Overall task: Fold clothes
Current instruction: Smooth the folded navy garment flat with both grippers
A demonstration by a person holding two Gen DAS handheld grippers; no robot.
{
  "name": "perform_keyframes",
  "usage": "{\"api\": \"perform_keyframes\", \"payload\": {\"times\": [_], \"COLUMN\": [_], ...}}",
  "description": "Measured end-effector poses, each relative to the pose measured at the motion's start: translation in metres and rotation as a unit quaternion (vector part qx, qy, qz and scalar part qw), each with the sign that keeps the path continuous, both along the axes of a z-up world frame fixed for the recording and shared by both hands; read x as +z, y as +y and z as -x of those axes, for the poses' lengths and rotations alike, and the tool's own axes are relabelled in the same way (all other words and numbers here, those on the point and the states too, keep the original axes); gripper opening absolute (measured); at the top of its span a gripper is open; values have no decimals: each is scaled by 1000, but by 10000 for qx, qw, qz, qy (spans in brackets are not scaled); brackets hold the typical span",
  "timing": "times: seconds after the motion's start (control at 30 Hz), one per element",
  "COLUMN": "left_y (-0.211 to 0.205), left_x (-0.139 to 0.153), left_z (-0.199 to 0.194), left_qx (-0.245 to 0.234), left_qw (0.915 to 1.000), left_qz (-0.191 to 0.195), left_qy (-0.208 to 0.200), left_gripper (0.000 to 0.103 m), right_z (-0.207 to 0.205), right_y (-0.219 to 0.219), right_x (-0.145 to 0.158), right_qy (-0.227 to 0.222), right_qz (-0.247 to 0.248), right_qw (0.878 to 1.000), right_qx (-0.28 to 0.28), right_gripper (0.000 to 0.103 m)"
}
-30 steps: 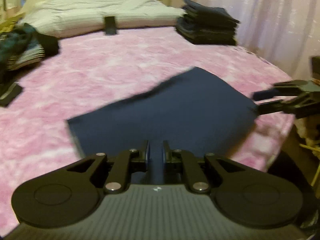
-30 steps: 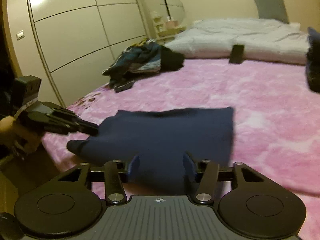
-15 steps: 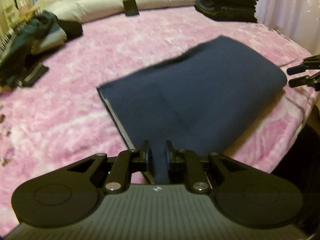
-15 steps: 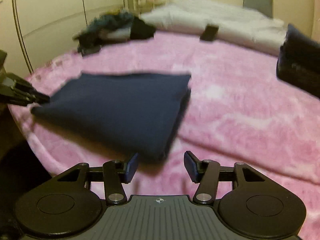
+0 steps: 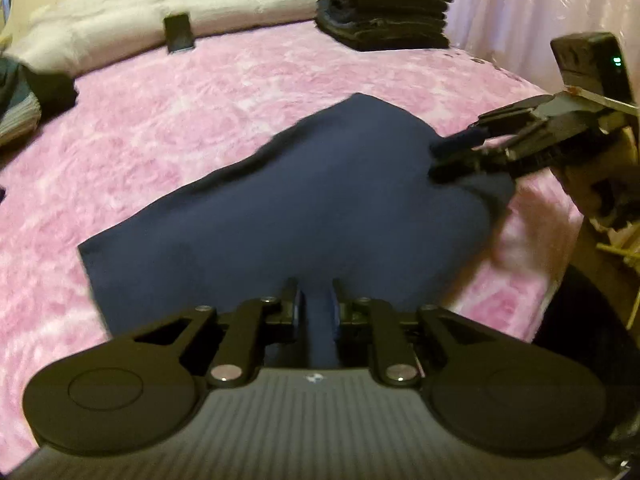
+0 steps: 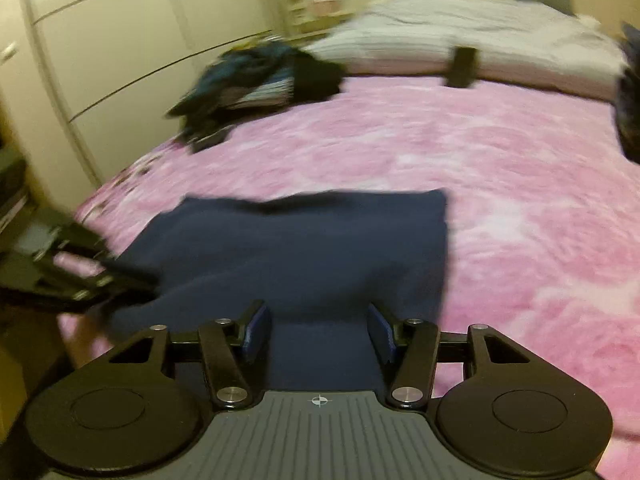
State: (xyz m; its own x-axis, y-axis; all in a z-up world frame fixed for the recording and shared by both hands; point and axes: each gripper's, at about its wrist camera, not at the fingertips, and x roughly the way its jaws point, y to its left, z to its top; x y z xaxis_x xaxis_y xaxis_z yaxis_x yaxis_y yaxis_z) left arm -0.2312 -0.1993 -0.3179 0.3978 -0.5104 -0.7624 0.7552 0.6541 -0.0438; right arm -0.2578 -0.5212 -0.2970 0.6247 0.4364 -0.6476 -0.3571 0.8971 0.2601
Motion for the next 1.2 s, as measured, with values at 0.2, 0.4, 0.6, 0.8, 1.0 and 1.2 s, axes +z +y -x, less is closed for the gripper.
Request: {"api": "perform_keyframes", "payload": {"times": [0.2, 0.4, 0.6, 0.8, 1.0, 1.2], "left_y": [9, 34, 53, 36, -3, 6], "left_x": [-3, -24, -19, -5, -31, -33], "left_z": [-60, -122, -134, -134, -142, -159], "left_qx": [187, 512, 1032, 518, 124, 467], "left_qw": [9984, 9982, 9946, 9963, 9995, 9989], "left_qz": [-465, -22, -71, 612, -10, -49], "left_qy": [-254, 306, 42, 313, 295, 98], "left_gripper": [24, 37, 9, 11, 13, 3], "right_z": [-51, -118, -128, -114, -150, -184], "right_y": [12, -3, -6, 32, 88, 79], "right_x": [1, -30, -20, 1, -30, -34], "right_qy": [96, 263, 72, 142, 701, 447], "right_qz": [491, 530, 760, 404, 887, 854], "right_qw": [9981, 9978, 9971, 9941, 9780, 9875], "right_qx": [367, 293, 46, 997, 1753, 1250], "right_gripper": [54, 54, 54, 54, 54, 54]}}
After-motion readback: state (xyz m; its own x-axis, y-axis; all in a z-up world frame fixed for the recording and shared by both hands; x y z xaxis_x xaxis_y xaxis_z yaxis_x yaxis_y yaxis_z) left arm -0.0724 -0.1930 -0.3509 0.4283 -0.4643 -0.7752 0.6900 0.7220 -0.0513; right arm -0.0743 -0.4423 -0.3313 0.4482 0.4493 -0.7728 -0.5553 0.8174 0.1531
